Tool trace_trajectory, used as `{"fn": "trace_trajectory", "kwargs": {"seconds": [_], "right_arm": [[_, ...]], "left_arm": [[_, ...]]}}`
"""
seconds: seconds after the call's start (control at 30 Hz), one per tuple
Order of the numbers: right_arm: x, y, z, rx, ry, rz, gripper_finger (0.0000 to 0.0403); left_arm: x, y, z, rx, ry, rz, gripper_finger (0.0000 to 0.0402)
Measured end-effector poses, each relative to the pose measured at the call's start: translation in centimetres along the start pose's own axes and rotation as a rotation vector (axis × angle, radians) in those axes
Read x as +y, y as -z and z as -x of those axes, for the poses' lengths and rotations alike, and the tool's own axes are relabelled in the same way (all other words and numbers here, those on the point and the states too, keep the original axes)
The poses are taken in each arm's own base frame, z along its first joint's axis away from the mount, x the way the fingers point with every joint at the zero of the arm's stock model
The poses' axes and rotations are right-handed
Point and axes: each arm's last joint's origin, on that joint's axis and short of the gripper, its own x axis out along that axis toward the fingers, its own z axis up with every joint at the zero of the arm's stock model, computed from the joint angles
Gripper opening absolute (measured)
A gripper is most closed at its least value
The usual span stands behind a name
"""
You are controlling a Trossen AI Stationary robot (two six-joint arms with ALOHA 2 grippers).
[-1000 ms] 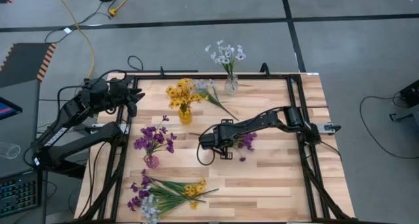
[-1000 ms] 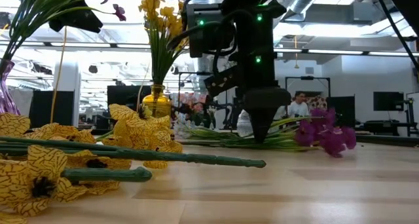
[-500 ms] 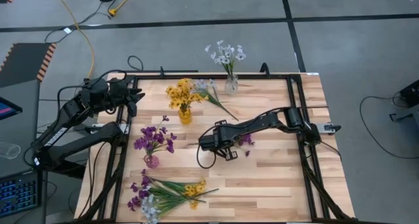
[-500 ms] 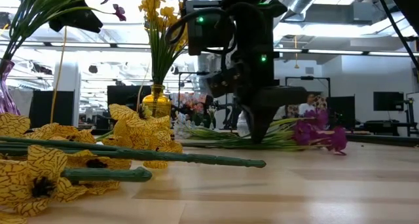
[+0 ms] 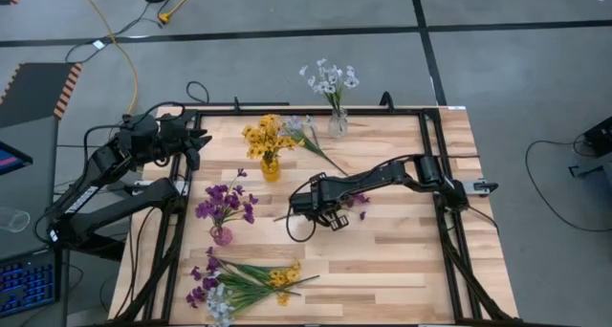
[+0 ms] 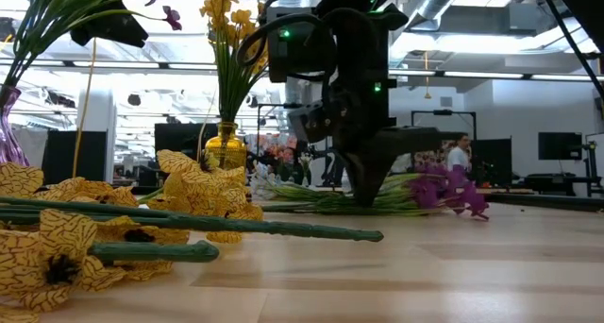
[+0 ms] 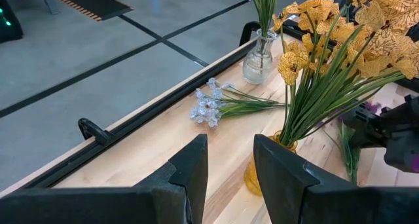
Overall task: Sort flowers into vase by color
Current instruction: Put the top violet flowers into the violet vase
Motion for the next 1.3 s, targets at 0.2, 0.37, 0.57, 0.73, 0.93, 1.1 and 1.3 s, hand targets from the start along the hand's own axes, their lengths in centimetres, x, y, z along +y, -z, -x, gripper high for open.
{"fn": "trace_trajectory", "kwargs": {"seconds": [0.2, 0.37, 0.57, 0.73, 0.93, 1.1, 1.3], "right_arm": [[-0.4, 0.1, -0.1, 0.0, 0.001, 0.003, 0.0128], [-0.3, 0.1, 0.1, 0.007, 0.001, 0.016, 0.0176], [-0.2, -0.3, 1.5, 0.001, 0.006, 0.03, 0.0202], [-0.7, -0.7, 2.9, -0.024, 0.017, 0.011, 0.0204], [-1.1, -1.0, 3.9, -0.065, 0.024, -0.087, 0.0204], [-1.1, -1.3, 3.8, -0.088, -0.011, -0.129, 0.0204], [-0.9, -1.6, 3.8, -0.152, -0.134, -0.131, 0.0205]], "left_arm": [[0.0, 0.0, 0.0, 0.0, 0.0, 0.0, 0.011], [0.0, 0.0, 0.0, 0.0, 0.0, 0.0, 0.011], [0.0, 0.0, 0.0, 0.0, 0.0, 0.0, 0.011], [0.0, 0.0, 0.0, 0.0, 0.0, 0.0, 0.011], [0.0, 0.0, 0.0, 0.0, -0.001, 0.0, 0.011], [0.0, 0.0, 0.0, 0.0, -0.001, 0.0, 0.011], [0.0, 0.0, 0.0, 0.0, -0.001, 0.0, 0.011]]}}
